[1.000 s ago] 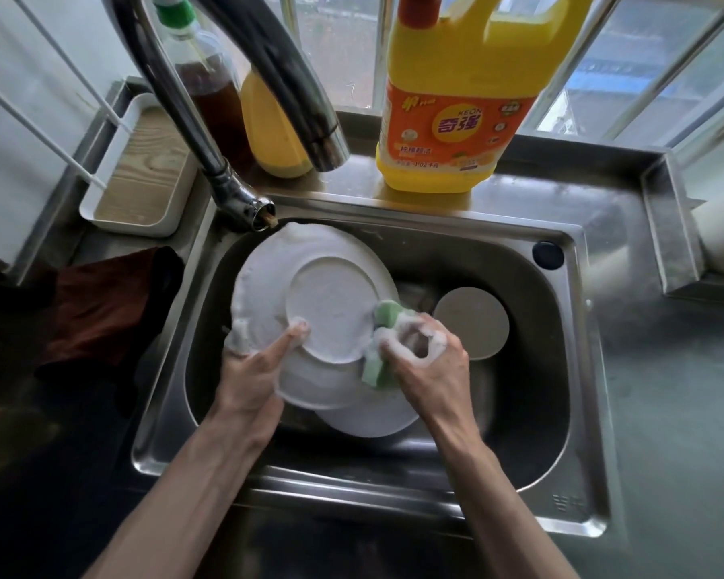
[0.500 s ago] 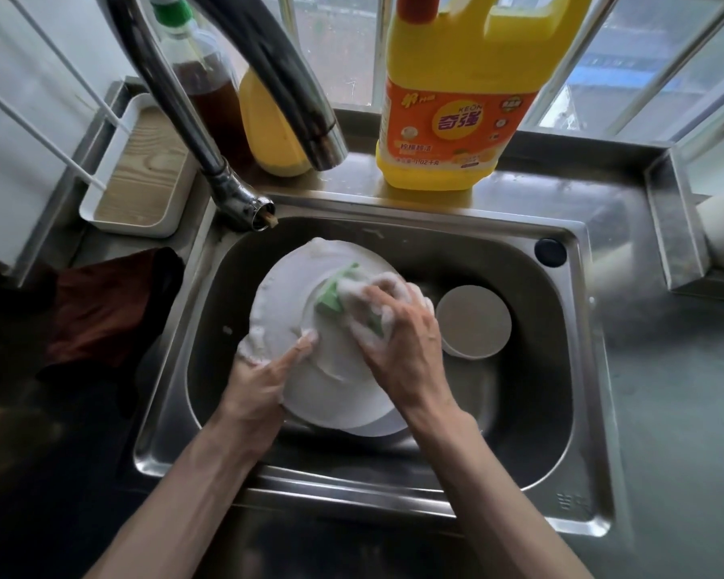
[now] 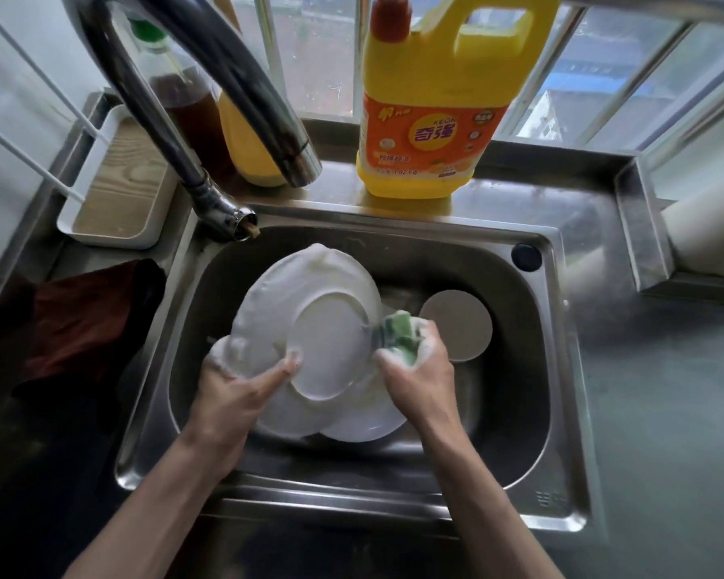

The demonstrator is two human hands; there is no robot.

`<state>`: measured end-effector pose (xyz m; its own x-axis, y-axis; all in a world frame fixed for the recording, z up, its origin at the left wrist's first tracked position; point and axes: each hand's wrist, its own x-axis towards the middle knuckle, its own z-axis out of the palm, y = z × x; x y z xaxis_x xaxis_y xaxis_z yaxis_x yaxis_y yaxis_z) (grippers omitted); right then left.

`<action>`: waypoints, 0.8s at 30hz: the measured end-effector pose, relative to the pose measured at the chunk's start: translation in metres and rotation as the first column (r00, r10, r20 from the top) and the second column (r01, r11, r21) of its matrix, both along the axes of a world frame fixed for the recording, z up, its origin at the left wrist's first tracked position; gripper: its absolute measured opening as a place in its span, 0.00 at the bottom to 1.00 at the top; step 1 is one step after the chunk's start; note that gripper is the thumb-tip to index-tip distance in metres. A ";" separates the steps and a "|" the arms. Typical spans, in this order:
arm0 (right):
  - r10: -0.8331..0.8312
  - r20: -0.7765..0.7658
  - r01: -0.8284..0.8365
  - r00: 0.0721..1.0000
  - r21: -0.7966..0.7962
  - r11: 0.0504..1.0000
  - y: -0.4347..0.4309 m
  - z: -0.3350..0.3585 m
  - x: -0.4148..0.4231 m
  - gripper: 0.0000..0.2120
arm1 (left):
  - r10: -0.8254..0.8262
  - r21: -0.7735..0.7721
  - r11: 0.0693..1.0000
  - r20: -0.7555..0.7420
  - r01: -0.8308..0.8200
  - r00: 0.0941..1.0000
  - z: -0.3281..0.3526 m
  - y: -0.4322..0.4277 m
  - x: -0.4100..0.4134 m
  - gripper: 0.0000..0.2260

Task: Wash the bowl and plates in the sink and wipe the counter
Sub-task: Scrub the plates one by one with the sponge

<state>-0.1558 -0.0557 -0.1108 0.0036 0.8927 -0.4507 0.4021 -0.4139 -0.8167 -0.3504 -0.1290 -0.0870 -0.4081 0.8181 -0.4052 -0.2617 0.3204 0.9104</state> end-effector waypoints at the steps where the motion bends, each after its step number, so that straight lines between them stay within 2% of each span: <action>1: -0.068 -0.022 0.067 0.997 -0.050 0.997 0.000 -0.002 0.008 0.15 | -0.014 -0.007 1.000 -0.070 0.014 0.997 0.002 0.000 0.002 0.15; 3: -0.179 -0.035 0.175 0.983 -0.089 0.980 0.004 -0.005 0.023 0.16 | -0.101 -0.026 0.995 -0.300 0.097 0.949 0.003 0.001 0.005 0.12; 4: -0.231 -0.063 0.224 0.971 -0.104 0.969 0.007 -0.004 0.030 0.15 | -0.191 -0.040 0.980 -0.448 0.194 0.873 0.002 0.002 0.007 0.11; 5: -0.281 -0.117 0.267 0.953 -0.122 0.956 0.010 -0.002 0.035 0.14 | -0.280 -0.060 0.950 -0.594 0.305 0.754 -0.001 0.003 0.009 0.08; 6: -0.331 -0.186 0.305 0.925 -0.153 0.940 0.015 0.001 0.040 0.14 | -0.347 -0.098 0.908 -0.723 0.408 0.597 -0.003 0.005 0.011 0.04; 8: -0.390 -0.274 0.343 0.879 -0.204 0.917 0.024 0.007 0.050 0.16 | -0.402 -0.178 0.762 -0.884 0.622 0.240 -0.012 0.008 0.015 0.10; 9: -0.385 -0.281 0.340 0.879 -0.198 0.919 0.028 0.010 0.055 0.17 | -0.409 -0.226 0.664 -0.908 0.713 0.093 -0.020 0.007 0.015 0.14; 10: -0.361 -0.269 0.325 0.893 -0.172 0.930 0.032 0.014 0.060 0.17 | -0.421 -0.274 0.590 -0.907 0.759 0.000 -0.027 0.005 0.018 0.19; 11: -0.315 -0.233 0.295 0.920 -0.118 0.948 0.035 0.016 0.065 0.15 | -0.440 -0.316 0.554 -0.897 0.771 -0.051 -0.031 0.005 0.020 0.24; 13: -0.221 -0.150 0.226 0.963 0.012 0.974 0.041 0.022 0.073 0.12 | -0.470 -0.358 0.528 -0.878 0.770 -0.085 -0.038 0.007 0.028 0.30; 16: -0.146 -0.067 0.154 0.987 0.136 0.979 0.051 0.027 0.082 0.10 | -0.405 -0.273 0.456 -0.911 0.847 -0.076 -0.038 0.012 0.046 0.35; 18: -0.144 -0.042 0.149 0.989 0.146 0.978 0.056 0.025 0.085 0.10 | -0.320 -0.220 0.403 -0.943 0.888 -0.089 -0.039 0.014 0.056 0.35; 22: -0.043 0.087 0.034 0.995 0.099 0.995 0.061 0.016 0.088 0.16 | -0.177 -0.167 0.314 -0.977 0.934 -0.115 -0.046 0.023 0.076 0.24; 24: 0.028 0.163 -0.039 0.986 0.067 0.997 0.060 0.012 0.091 0.17 | -0.142 -0.158 0.253 -0.982 0.954 -0.124 -0.051 0.034 0.086 0.26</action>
<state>-0.0648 0.0048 -0.0984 0.0406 0.9228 -0.3831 0.5441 -0.3420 -0.7661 -0.2641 -0.0947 -0.1378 0.7218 0.6530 0.2294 0.5852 -0.7527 0.3016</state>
